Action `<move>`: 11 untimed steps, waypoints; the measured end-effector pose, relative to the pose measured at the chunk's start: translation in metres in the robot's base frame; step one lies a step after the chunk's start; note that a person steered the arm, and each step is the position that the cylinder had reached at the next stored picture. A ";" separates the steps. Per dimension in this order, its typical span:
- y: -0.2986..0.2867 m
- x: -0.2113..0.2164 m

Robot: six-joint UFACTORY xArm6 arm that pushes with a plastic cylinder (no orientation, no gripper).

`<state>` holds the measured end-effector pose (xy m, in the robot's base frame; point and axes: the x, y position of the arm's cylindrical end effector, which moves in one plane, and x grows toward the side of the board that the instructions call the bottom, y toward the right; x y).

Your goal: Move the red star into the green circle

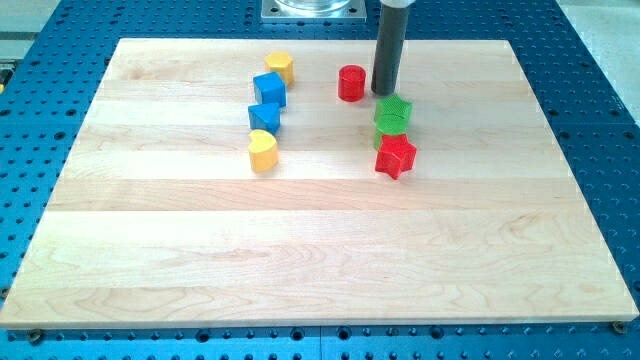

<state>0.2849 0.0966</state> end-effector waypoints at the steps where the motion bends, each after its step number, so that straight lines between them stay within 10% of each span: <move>1: 0.018 -0.028; 5: 0.020 0.142; 11: 0.005 0.210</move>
